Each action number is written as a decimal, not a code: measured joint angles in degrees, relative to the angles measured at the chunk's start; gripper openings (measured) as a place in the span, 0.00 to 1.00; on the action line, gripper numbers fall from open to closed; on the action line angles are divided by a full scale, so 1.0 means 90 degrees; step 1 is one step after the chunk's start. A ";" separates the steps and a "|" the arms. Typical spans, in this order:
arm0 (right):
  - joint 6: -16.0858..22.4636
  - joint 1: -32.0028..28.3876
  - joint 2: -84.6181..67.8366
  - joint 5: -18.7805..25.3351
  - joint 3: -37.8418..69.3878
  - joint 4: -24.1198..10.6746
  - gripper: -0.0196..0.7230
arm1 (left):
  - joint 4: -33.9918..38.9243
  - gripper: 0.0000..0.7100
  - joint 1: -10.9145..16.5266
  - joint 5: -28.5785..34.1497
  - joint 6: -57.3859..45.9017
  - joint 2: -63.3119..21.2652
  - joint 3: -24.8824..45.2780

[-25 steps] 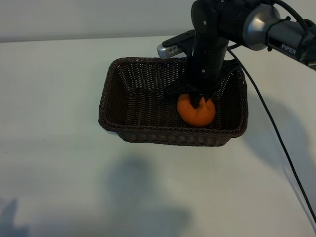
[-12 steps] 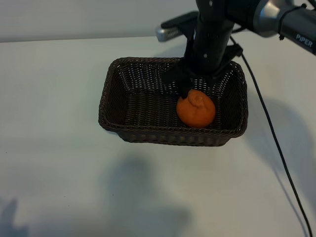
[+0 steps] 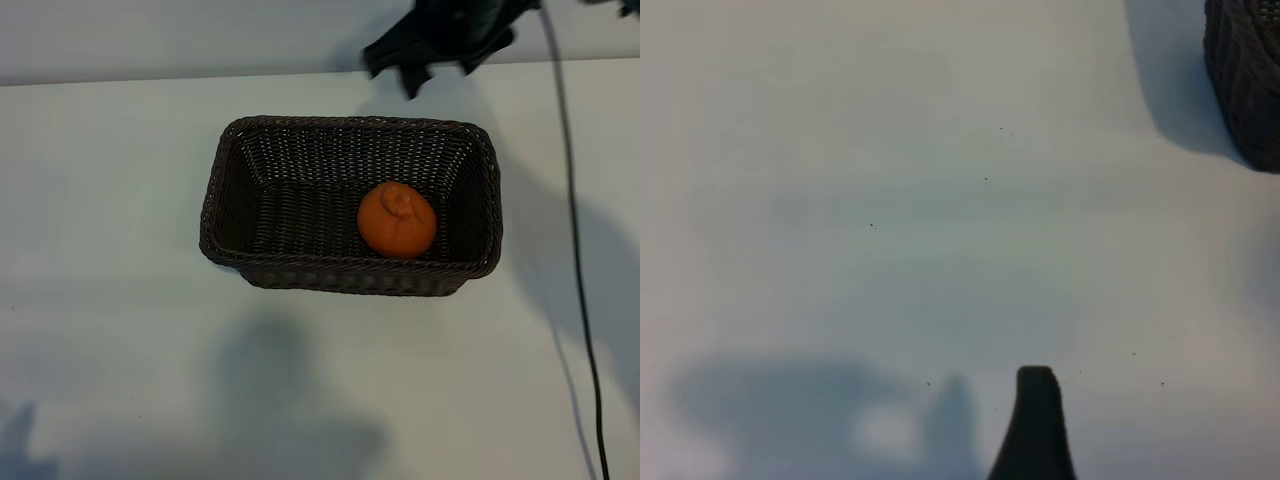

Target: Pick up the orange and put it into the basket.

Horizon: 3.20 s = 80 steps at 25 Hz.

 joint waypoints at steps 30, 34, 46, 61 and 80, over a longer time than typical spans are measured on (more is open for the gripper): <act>-0.0510 -0.4101 -0.0989 -0.0004 0.0836 0.0537 0.81 | 0.0000 0.84 0.0000 0.0000 0.0000 0.0000 0.0000; -0.0542 -0.4132 -0.1785 -0.0004 0.1441 0.0537 0.81 | 0.0000 0.84 0.0000 0.0000 0.0000 0.0000 0.0000; -0.0606 -0.4132 -0.5008 0.0027 0.2713 0.0537 0.81 | 0.0000 0.84 0.0000 0.0000 0.0000 0.0000 0.0000; -0.0606 -0.4132 -0.9469 0.0045 0.4368 0.0638 0.81 | 0.0000 0.84 0.0000 -0.0003 0.0000 0.0000 0.0000; -0.0672 -0.3668 -1.2738 -0.0115 0.7507 0.0434 0.81 | 0.0000 0.84 0.0000 -0.0003 0.0000 0.0000 0.0000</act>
